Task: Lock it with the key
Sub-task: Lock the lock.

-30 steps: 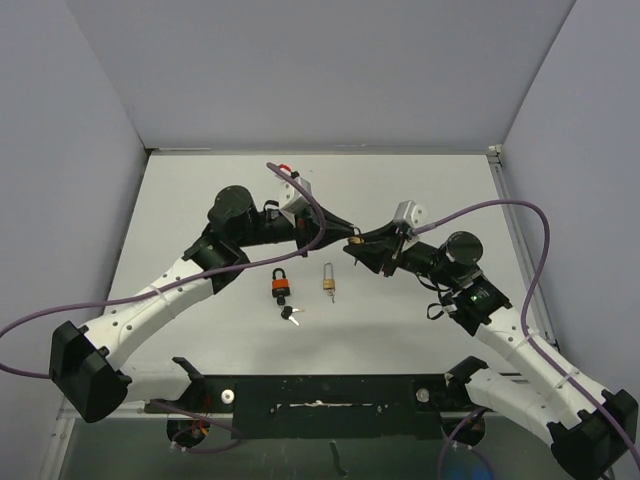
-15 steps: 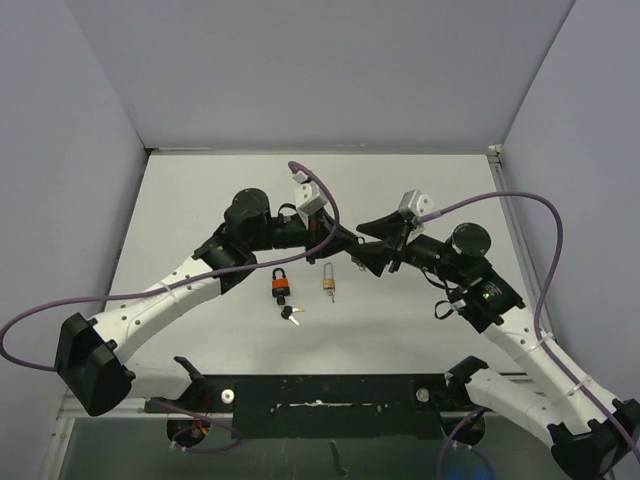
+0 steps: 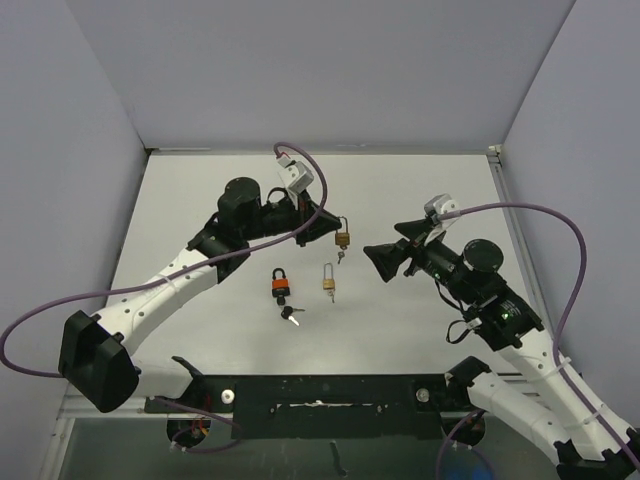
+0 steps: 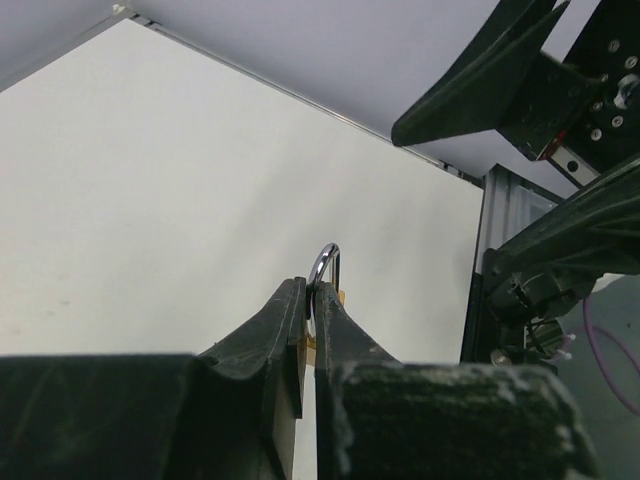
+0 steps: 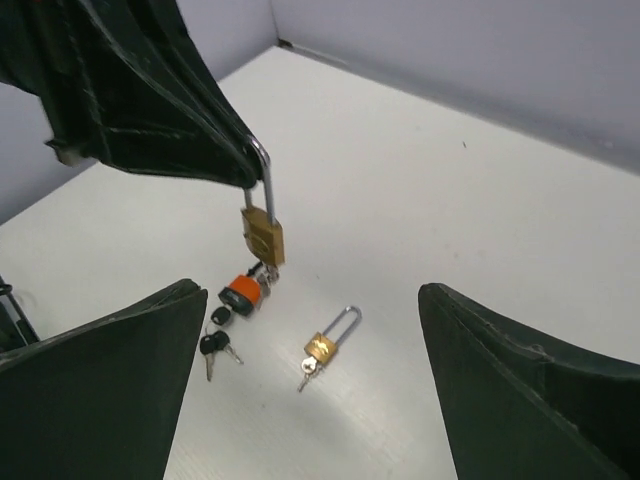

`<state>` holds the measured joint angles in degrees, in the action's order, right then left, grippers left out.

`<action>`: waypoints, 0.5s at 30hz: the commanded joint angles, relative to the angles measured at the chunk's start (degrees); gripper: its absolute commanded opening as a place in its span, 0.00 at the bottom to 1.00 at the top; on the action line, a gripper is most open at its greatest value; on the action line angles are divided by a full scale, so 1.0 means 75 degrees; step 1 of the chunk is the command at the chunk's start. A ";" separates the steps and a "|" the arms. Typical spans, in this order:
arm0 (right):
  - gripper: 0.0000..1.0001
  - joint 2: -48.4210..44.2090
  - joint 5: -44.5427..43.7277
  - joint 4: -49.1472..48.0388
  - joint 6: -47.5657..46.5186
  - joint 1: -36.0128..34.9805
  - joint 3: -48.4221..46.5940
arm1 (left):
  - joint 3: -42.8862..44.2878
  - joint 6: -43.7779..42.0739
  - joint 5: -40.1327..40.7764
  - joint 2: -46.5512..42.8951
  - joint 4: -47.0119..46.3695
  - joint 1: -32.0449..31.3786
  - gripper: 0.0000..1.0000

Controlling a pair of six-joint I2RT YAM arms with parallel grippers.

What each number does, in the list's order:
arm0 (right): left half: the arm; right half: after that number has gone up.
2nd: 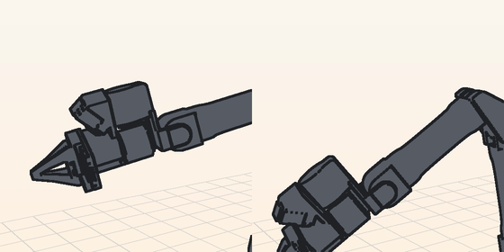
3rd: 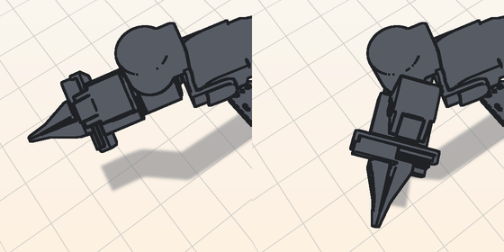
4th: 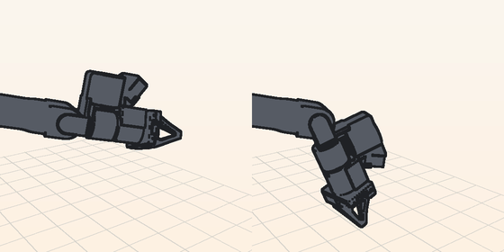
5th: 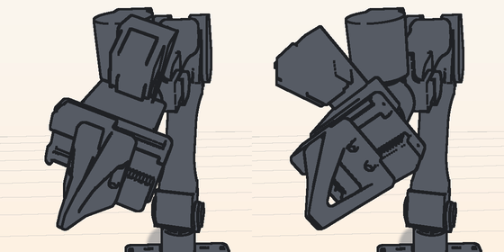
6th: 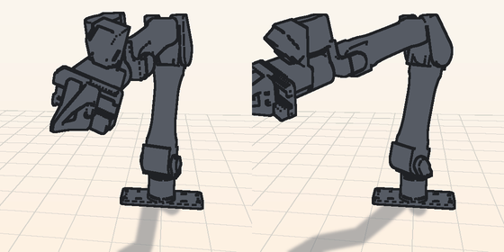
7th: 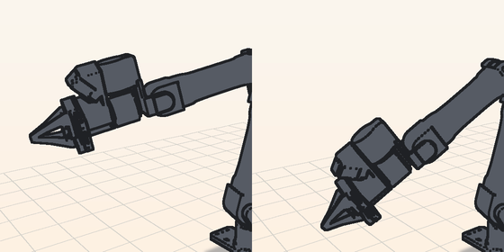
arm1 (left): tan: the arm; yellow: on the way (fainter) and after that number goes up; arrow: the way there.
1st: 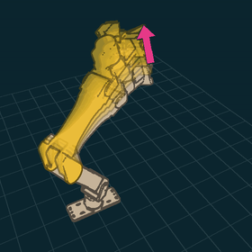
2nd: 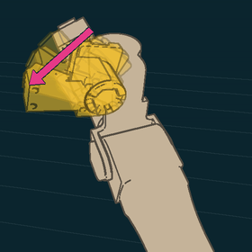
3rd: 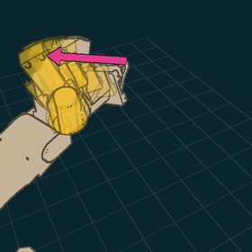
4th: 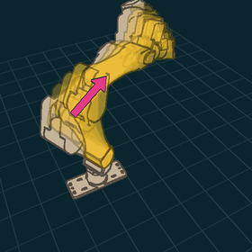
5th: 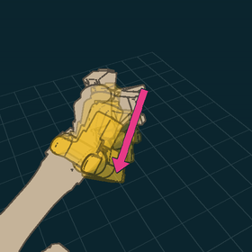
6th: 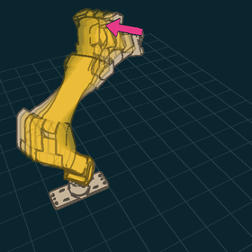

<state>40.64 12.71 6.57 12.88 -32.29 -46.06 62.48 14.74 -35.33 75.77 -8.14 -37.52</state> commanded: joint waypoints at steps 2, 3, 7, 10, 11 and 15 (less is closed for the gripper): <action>0.90 0.0259 -0.0902 0.1556 0.0233 0.0010 -0.0242 | 0.0353 0.0154 0.0229 -0.0292 -0.0401 0.0162 0.00; 0.89 0.0318 -0.0632 0.1615 0.0137 0.0014 -0.0220 | 0.0362 0.0161 0.0223 -0.0293 -0.0411 0.0165 0.00; 0.71 0.0221 -0.0135 0.0882 0.0137 -0.0043 0.0371 | 0.0377 0.0295 0.0146 -0.0270 -0.0528 0.0170 0.00; 0.57 -0.0128 -0.0132 -0.0298 0.0309 -0.0070 0.1162 | 0.0303 0.0439 0.0101 -0.0269 -0.0706 0.0163 0.00; 0.54 -0.0214 -0.0081 -0.0596 0.0366 -0.0067 0.1323 | 0.0290 0.0456 0.0120 -0.0270 -0.0732 0.0163 0.00; 0.48 -0.0198 0.0511 -0.1421 0.0513 -0.0077 0.1607 | 0.0263 0.0613 0.0152 -0.0248 -0.0842 0.0206 0.00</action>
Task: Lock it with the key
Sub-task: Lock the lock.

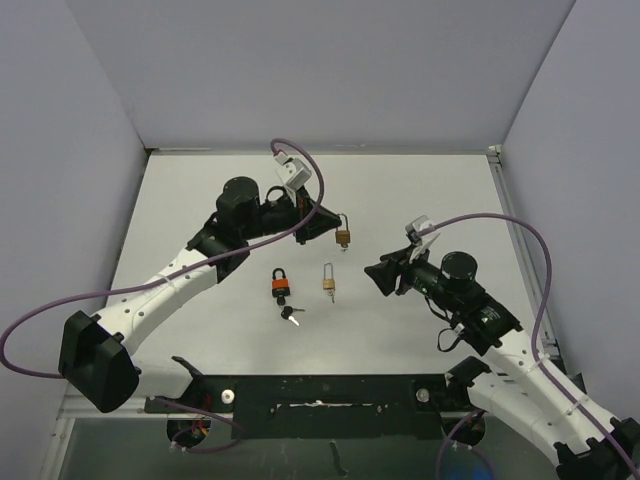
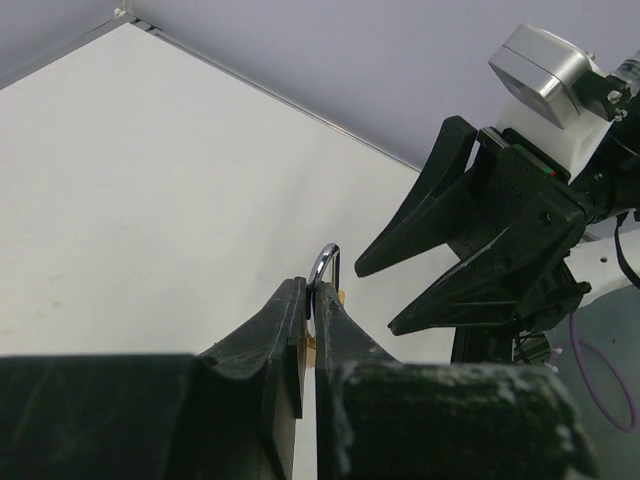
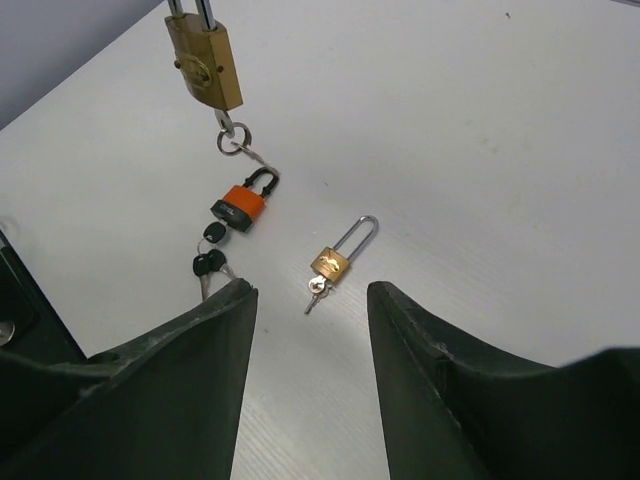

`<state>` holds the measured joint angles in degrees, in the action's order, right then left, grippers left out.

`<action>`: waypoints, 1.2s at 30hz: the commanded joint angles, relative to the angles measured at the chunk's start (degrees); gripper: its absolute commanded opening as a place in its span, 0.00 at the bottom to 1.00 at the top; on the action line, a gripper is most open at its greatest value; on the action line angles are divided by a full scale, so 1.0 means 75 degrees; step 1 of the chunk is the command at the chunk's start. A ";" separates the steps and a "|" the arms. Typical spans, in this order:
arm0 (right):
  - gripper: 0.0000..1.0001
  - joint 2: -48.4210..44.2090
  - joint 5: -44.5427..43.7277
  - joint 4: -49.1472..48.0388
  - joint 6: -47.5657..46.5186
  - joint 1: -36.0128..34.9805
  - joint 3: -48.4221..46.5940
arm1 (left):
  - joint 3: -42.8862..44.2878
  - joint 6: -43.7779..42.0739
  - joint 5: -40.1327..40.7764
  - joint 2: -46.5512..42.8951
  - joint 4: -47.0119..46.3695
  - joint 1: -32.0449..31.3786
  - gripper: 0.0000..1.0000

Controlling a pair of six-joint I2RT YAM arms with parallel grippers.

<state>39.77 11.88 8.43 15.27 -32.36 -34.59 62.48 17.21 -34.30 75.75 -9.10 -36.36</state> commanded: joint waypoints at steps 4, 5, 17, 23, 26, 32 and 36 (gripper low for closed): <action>0.45 0.0214 0.1029 -0.2456 0.0352 -0.0069 0.0203 | 0.0142 0.0784 -0.0030 -0.0144 -0.1333 0.0073 0.00; 0.45 0.0262 0.1075 -0.2721 0.0419 -0.0079 0.0264 | 0.0113 0.0911 -0.0081 -0.0107 -0.1485 0.0067 0.00; 0.56 0.1314 0.1153 -0.3969 0.0421 -0.0203 0.0060 | 0.0142 0.1326 -0.0313 0.0163 -0.1857 0.0076 0.00; 0.56 0.1407 0.0861 -0.4066 0.0236 -0.0257 0.0018 | 0.0134 0.1338 -0.0483 0.0134 -0.1830 0.0071 0.00; 0.56 0.1290 0.0744 -0.4058 0.0148 -0.0272 0.0018 | 0.0131 0.1305 -0.0462 0.0131 -0.1789 0.0073 0.00; 0.54 0.1133 0.0682 -0.4065 0.0109 -0.0270 0.0008 | 0.0108 0.1385 -0.0521 0.0233 -0.1888 0.0070 0.00; 0.51 0.1184 0.0679 -0.4148 0.0137 -0.0278 0.0036 | 0.0099 0.1455 -0.0589 0.0272 -0.1950 0.0070 0.00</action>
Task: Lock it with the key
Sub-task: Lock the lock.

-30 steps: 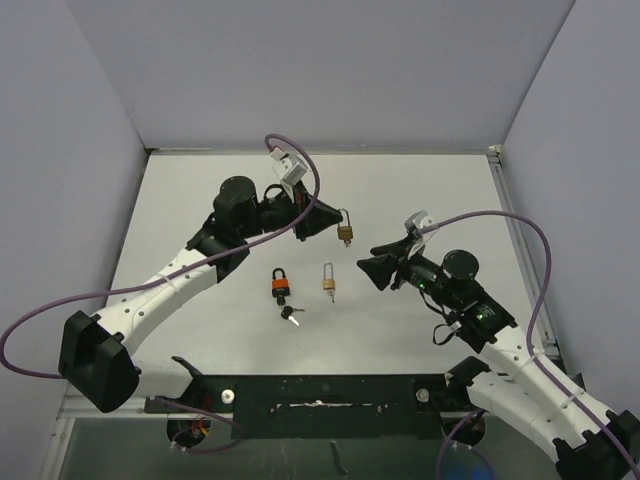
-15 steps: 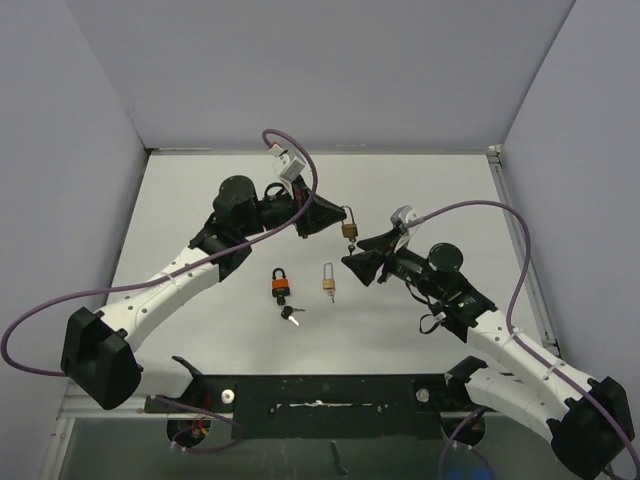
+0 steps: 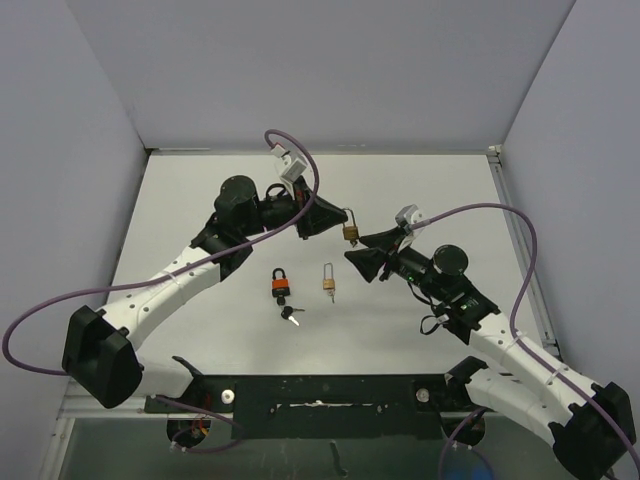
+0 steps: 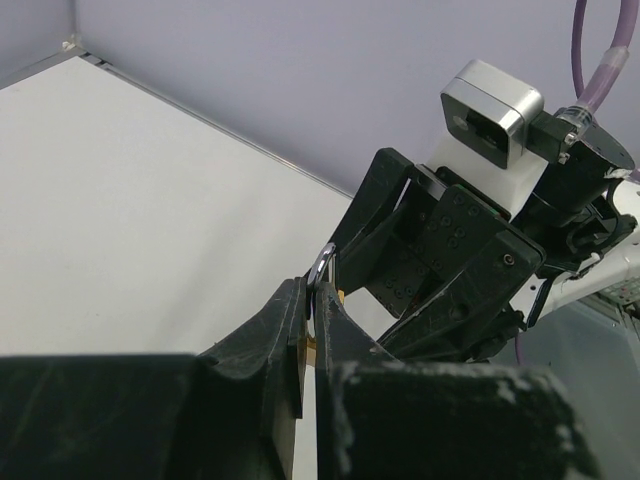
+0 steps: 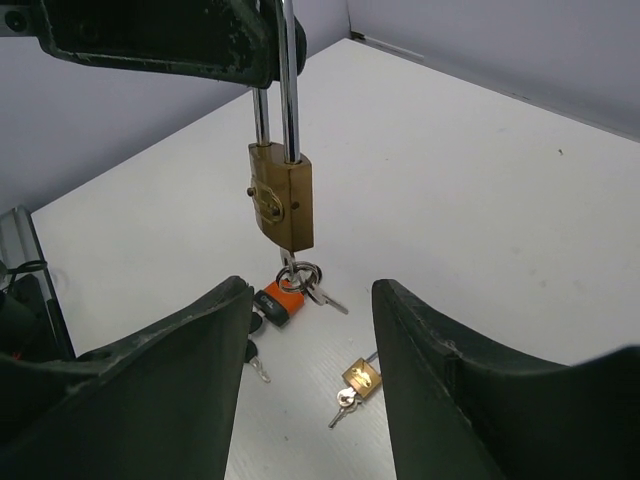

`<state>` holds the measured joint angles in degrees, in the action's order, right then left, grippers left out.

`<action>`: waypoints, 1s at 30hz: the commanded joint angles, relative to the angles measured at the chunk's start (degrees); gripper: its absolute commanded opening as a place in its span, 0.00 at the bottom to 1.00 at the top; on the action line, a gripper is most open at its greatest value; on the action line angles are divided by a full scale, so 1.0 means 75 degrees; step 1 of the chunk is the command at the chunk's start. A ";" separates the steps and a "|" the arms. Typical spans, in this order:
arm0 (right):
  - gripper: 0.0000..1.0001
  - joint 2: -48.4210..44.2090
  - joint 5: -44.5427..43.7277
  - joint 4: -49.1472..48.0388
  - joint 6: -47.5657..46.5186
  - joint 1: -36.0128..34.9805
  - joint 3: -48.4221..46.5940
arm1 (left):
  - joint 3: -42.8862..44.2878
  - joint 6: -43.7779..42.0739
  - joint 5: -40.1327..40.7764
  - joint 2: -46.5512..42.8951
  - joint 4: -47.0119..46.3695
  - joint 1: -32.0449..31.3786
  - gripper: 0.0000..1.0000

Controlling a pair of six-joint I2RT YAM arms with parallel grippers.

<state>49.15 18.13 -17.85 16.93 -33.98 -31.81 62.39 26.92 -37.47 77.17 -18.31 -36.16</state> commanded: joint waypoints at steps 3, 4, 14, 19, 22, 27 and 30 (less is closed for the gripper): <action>0.43 -0.0015 -0.0138 -0.0771 -0.0066 -0.0074 -0.0317 | 0.0107 0.0161 -0.0167 0.0082 -0.0724 0.0041 0.00; 0.38 0.0011 -0.0114 -0.0808 -0.0063 -0.0085 -0.0317 | 0.0107 0.0161 -0.0170 0.0090 -0.0723 0.0040 0.00; 0.00 -0.0054 -0.0126 -0.0859 -0.0077 -0.0147 -0.0090 | 0.0289 0.0071 -0.0148 0.0243 -0.0833 0.0086 0.00; 0.00 -0.0259 -0.0074 -0.0565 -0.0011 -0.0215 0.0171 | 0.0694 0.0130 -0.0028 0.0445 -0.1120 0.0253 0.00; 0.00 -0.0376 -0.0114 -0.0349 0.0022 -0.0288 0.0324 | 0.0863 0.0187 0.0051 0.0542 -0.1301 0.0337 0.00; 0.00 -0.0455 -0.0395 0.0247 0.0045 -0.0391 0.0530 | 0.1071 0.0355 0.0442 0.0675 -0.1592 0.0560 0.00; 0.00 -0.0476 -0.0495 0.0370 0.0064 -0.0443 0.0680 | 0.1078 0.0744 0.0468 0.0720 -0.2083 0.0685 0.00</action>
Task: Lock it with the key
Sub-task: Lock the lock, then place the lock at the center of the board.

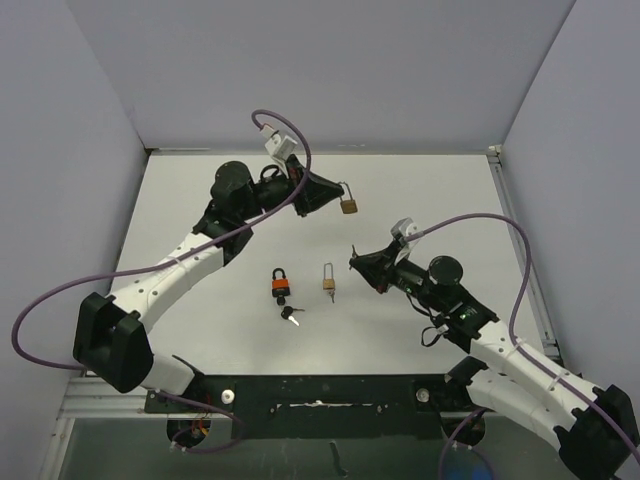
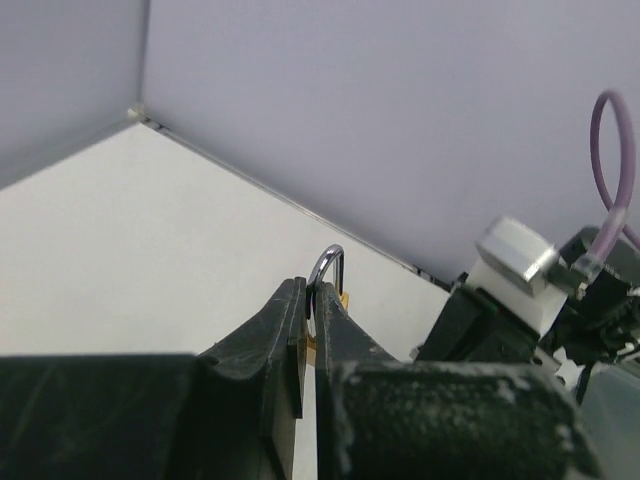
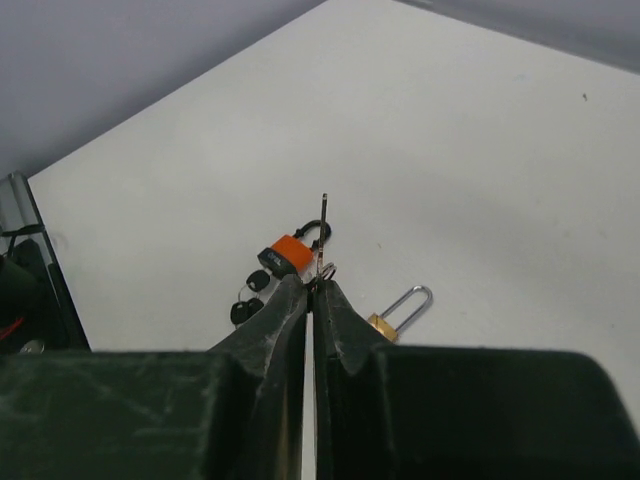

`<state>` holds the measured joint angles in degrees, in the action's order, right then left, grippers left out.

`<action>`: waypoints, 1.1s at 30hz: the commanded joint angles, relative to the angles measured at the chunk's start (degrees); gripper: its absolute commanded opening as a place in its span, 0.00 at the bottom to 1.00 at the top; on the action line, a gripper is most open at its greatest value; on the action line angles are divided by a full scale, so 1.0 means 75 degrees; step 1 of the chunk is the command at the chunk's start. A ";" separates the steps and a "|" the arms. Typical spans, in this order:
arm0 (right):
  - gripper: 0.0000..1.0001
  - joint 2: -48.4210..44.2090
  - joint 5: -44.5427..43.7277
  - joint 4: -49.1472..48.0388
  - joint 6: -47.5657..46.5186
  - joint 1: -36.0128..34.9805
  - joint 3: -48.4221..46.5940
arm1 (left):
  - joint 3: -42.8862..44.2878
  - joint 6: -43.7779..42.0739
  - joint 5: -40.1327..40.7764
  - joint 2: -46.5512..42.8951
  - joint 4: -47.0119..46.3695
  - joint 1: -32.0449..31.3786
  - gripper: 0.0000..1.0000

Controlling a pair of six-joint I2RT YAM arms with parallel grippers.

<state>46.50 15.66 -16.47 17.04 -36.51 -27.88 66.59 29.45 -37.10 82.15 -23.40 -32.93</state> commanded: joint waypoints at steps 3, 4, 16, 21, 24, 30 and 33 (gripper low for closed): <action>0.00 -0.0215 -0.0410 0.0386 0.0099 -0.0126 0.0213 | 0.0579 0.0473 0.0436 0.0090 -0.1448 0.0277 0.00; 0.00 -0.0282 -0.0558 0.0448 0.0112 -0.0130 0.0204 | 0.0614 0.0405 0.0403 0.0122 -0.1320 0.0277 0.00; 0.00 -0.0446 -0.4577 0.3090 0.0558 0.0048 -0.0690 | 0.0038 -0.1443 0.1455 0.1886 0.0717 -0.0654 0.00; 0.00 0.0565 -0.3785 0.3765 0.0947 0.1207 -0.1214 | 0.0448 -0.1421 0.1493 0.3223 0.0864 -0.0774 0.00; 0.00 0.1189 -0.2636 0.3714 0.1149 0.2183 -0.1266 | 0.0449 -0.1428 0.1610 0.3656 0.0552 -0.0860 0.00; 0.00 0.2279 -0.1881 0.3224 0.1033 0.2678 -0.1257 | 0.0776 -0.0903 0.1564 0.4481 0.0469 -0.0879 0.00; 0.00 0.2729 -0.1811 0.3021 0.1032 0.2671 -0.1253 | 0.0865 -0.0470 0.1302 0.4863 0.0023 -0.0887 0.00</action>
<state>64.47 -1.52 10.37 24.56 -16.47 -35.33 69.28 21.76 -24.82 115.66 -15.75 -39.33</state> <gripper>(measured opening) 0.037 0.027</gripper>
